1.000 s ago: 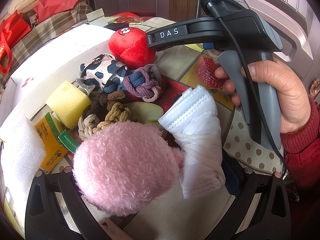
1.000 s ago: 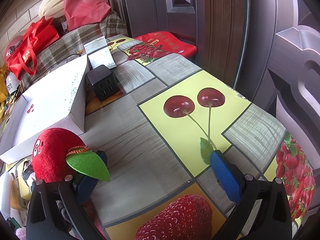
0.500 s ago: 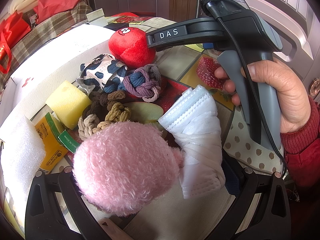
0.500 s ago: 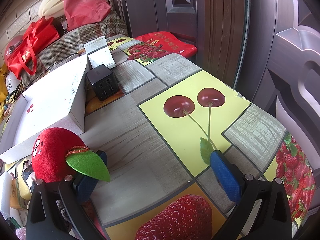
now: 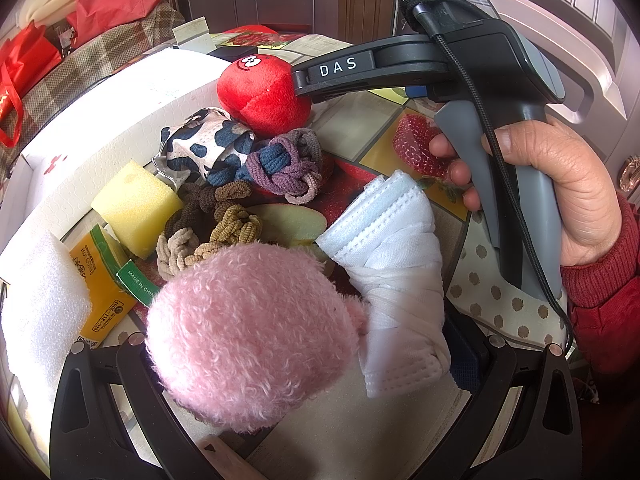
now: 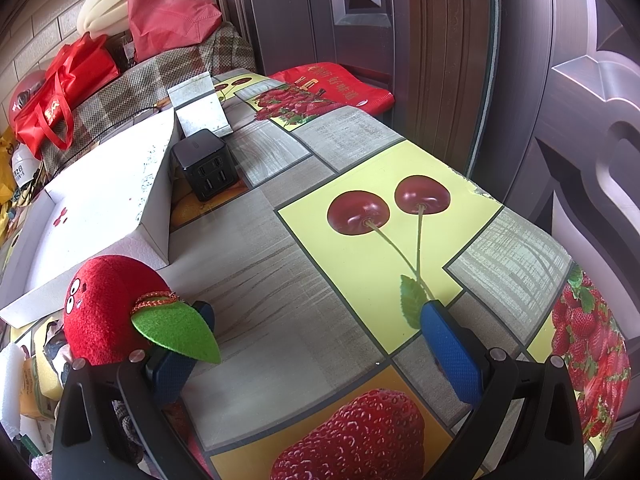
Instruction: Organize soft objects
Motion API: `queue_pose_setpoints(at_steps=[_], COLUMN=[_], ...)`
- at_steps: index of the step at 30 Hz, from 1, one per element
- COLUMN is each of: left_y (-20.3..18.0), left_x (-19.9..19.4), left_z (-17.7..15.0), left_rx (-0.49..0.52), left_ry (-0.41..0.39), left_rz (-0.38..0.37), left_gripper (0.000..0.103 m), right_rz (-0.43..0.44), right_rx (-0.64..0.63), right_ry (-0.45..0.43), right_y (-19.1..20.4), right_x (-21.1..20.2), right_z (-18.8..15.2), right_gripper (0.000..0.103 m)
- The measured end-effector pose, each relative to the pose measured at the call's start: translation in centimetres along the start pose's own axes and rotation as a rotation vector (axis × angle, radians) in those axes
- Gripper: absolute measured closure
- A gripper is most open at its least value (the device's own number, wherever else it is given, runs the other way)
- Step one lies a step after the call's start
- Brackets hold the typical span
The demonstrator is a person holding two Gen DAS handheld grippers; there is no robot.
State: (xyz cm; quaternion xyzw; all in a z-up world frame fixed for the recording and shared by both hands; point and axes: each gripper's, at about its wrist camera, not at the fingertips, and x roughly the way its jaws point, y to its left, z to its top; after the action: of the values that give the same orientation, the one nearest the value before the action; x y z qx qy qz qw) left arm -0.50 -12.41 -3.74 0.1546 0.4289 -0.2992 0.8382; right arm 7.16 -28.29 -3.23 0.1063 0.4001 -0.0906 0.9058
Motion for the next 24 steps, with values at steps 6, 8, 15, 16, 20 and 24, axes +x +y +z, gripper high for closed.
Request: queue_pose_setpoints(at_steps=[6, 8, 15, 16, 20, 24], left_y=[0.0, -0.02, 0.0, 0.0, -0.02, -0.02], left_x=[0.0, 0.01, 0.0, 0.0, 0.01, 0.01], left_z=[0.0, 0.01, 0.0, -0.01, 0.01, 0.01], left_rx=[0.0, 0.0, 0.0, 0.0, 0.0, 0.0], left_ry=[0.0, 0.0, 0.0, 0.0, 0.0, 0.0], left_rz=[0.0, 0.0, 0.0, 0.0, 0.0, 0.0], left_gripper=[0.001, 0.001, 0.001, 0.001, 0.001, 0.001], right_rz=[-0.001, -0.001, 0.003, 0.004, 0.003, 0.002], right_rx=[-0.001, -0.001, 0.002, 0.002, 0.001, 0.001], right_ry=[0.0, 0.0, -0.001, -0.001, 0.0, 0.0], right_y=[0.02, 0.02, -0.05, -0.08, -0.08, -0.06], right_x=[0.0, 0.0, -0.04, -0.07, -0.15, -0.15], right_z=[0.0, 0.01, -0.01, -0.02, -0.03, -0.03], right_gripper=[0.0, 0.0, 0.0, 0.0, 0.0, 0.0])
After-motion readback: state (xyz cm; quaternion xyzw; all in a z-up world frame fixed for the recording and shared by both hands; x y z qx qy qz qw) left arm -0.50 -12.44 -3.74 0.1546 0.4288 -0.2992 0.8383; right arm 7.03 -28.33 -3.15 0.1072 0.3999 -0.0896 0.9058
